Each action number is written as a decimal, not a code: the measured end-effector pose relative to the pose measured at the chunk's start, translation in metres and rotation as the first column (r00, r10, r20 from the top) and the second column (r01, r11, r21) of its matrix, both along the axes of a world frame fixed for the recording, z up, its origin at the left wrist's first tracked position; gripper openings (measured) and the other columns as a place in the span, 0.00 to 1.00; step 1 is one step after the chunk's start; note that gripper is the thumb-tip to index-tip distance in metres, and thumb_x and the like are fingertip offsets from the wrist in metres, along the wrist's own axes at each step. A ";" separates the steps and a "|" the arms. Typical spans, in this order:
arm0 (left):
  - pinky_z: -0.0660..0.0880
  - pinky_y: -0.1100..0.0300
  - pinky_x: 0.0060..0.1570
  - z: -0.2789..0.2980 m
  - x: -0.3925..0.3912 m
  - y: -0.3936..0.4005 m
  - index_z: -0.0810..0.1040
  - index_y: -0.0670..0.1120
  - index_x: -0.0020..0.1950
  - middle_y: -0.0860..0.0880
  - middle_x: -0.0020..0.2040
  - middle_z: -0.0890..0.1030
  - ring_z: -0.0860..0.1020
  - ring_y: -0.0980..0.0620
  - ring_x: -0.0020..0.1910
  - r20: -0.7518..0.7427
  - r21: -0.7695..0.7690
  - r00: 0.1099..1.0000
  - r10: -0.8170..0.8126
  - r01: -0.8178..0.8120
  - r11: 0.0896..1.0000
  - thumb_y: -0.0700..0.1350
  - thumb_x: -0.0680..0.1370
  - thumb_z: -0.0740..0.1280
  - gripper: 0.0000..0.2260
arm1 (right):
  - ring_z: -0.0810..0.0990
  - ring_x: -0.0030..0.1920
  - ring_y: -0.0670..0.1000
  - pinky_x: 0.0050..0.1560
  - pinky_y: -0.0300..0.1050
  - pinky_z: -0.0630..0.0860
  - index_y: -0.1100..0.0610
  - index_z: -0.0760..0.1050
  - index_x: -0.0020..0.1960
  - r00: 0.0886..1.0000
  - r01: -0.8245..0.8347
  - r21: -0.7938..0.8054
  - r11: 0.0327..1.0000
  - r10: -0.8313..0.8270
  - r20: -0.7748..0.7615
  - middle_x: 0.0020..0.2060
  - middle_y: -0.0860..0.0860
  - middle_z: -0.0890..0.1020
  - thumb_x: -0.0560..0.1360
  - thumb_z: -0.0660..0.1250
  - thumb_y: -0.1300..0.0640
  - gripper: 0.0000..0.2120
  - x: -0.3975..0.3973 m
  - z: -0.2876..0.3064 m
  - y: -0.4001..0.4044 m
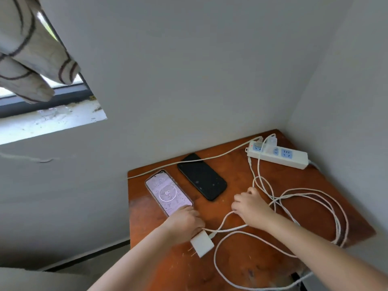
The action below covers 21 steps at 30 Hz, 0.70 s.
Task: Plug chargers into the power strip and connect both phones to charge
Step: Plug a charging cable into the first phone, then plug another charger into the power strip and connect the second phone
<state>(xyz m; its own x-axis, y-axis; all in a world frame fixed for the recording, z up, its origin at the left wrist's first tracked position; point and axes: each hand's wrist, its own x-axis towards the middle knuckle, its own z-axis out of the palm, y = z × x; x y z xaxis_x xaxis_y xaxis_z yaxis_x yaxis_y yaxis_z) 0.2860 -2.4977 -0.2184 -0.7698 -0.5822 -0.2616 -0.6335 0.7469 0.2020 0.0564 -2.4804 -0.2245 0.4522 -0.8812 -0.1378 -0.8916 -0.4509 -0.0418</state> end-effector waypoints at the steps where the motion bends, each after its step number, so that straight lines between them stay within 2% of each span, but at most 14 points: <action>1: 0.62 0.59 0.60 0.000 0.002 0.001 0.75 0.46 0.58 0.46 0.56 0.78 0.71 0.48 0.57 -0.022 -0.003 1.000 0.017 -0.018 1.000 0.46 0.80 0.57 0.11 | 0.74 0.50 0.54 0.64 0.52 0.59 0.57 0.76 0.51 0.998 0.059 -0.008 0.998 -0.059 -0.023 0.48 0.53 0.79 0.78 0.57 0.61 0.09 -0.006 0.001 -0.004; 4: 0.63 0.60 0.56 -0.001 0.004 0.004 0.75 0.46 0.58 0.46 0.55 0.78 0.71 0.48 0.55 -0.055 -0.014 0.998 0.030 -0.031 0.999 0.46 0.80 0.55 0.12 | 0.74 0.53 0.54 0.68 0.53 0.56 0.56 0.76 0.53 0.974 0.190 0.010 0.982 -0.187 -0.125 0.50 0.53 0.78 0.76 0.58 0.64 0.10 -0.023 0.007 -0.009; 6: 0.64 0.60 0.56 -0.002 0.006 0.006 0.75 0.47 0.58 0.46 0.55 0.78 0.71 0.48 0.55 -0.059 -0.012 0.998 0.025 -0.025 1.000 0.46 0.80 0.55 0.12 | 0.75 0.53 0.53 0.67 0.52 0.58 0.56 0.75 0.53 0.939 0.300 -0.021 0.954 -0.300 -0.168 0.51 0.52 0.78 0.76 0.59 0.62 0.10 -0.031 0.013 -0.011; 9: 0.63 0.60 0.59 -0.002 0.008 0.006 0.75 0.47 0.59 0.46 0.55 0.78 0.71 0.48 0.56 -0.039 0.009 0.999 0.010 -0.009 1.000 0.46 0.80 0.56 0.12 | 0.76 0.54 0.52 0.61 0.48 0.64 0.54 0.74 0.55 0.834 0.522 -0.077 0.850 -0.527 -0.165 0.54 0.51 0.78 0.74 0.62 0.58 0.10 -0.035 0.023 -0.014; 11: 0.62 0.59 0.61 -0.001 0.008 0.008 0.75 0.47 0.59 0.46 0.56 0.78 0.71 0.48 0.57 -0.011 0.012 1.000 0.001 -0.001 1.000 0.46 0.80 0.56 0.12 | 0.73 0.58 0.53 0.61 0.49 0.66 0.54 0.72 0.59 0.790 0.585 -0.113 0.803 -0.596 -0.147 0.57 0.52 0.77 0.74 0.63 0.57 0.14 -0.032 0.028 -0.014; 13: 0.60 0.58 0.65 -0.001 0.007 0.010 0.74 0.46 0.61 0.46 0.59 0.76 0.69 0.48 0.60 0.002 0.005 1.000 0.019 -0.019 1.000 0.47 0.80 0.56 0.13 | 0.69 0.63 0.54 0.65 0.51 0.64 0.54 0.68 0.64 0.865 0.487 -0.074 0.870 -0.493 -0.098 0.62 0.53 0.74 0.75 0.62 0.56 0.17 -0.026 0.028 -0.013; 15: 0.54 0.57 0.69 -0.004 0.004 0.014 0.68 0.47 0.67 0.46 0.66 0.71 0.64 0.48 0.67 -0.002 0.002 0.997 0.074 -0.074 0.997 0.49 0.80 0.55 0.17 | 0.65 0.68 0.52 0.69 0.51 0.61 0.52 0.64 0.67 0.967 0.252 0.108 0.962 -0.255 0.014 0.67 0.52 0.69 0.76 0.60 0.56 0.20 -0.016 0.029 -0.012; 17: 0.43 0.58 0.72 -0.008 0.001 0.021 0.57 0.47 0.73 0.48 0.75 0.60 0.53 0.50 0.74 0.023 0.017 0.990 0.136 -0.137 0.990 0.51 0.80 0.52 0.22 | 0.63 0.69 0.52 0.69 0.50 0.61 0.51 0.62 0.69 0.991 0.093 0.309 0.946 -0.117 0.062 0.69 0.51 0.67 0.76 0.61 0.53 0.23 -0.007 0.030 -0.007; 19: 0.35 0.59 0.68 -0.012 -0.002 0.028 0.48 0.47 0.74 0.49 0.77 0.48 0.43 0.51 0.75 0.087 0.037 0.981 0.172 -0.176 0.984 0.55 0.80 0.49 0.25 | 0.64 0.68 0.53 0.67 0.50 0.63 0.51 0.59 0.70 0.998 0.062 0.378 0.924 -0.069 0.005 0.70 0.51 0.66 0.74 0.64 0.49 0.27 -0.002 0.026 -0.002; 21: 0.31 0.58 0.66 -0.016 -0.004 0.034 0.43 0.47 0.74 0.48 0.77 0.43 0.39 0.51 0.74 0.145 0.039 0.971 0.189 -0.196 0.980 0.57 0.80 0.48 0.27 | 0.64 0.68 0.54 0.65 0.49 0.66 0.52 0.57 0.71 0.995 0.093 0.347 0.933 -0.077 -0.059 0.70 0.52 0.65 0.73 0.65 0.48 0.30 0.001 0.020 0.003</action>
<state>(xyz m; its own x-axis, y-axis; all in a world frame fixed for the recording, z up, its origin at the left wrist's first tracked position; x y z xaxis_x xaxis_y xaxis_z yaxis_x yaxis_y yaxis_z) 0.2818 -2.4636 -0.2341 -0.5981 -0.6981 -0.3935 -0.7891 0.5988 0.1370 0.0579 -2.4770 -0.2047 0.3644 -0.8086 -0.4619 -0.9303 -0.3377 -0.1429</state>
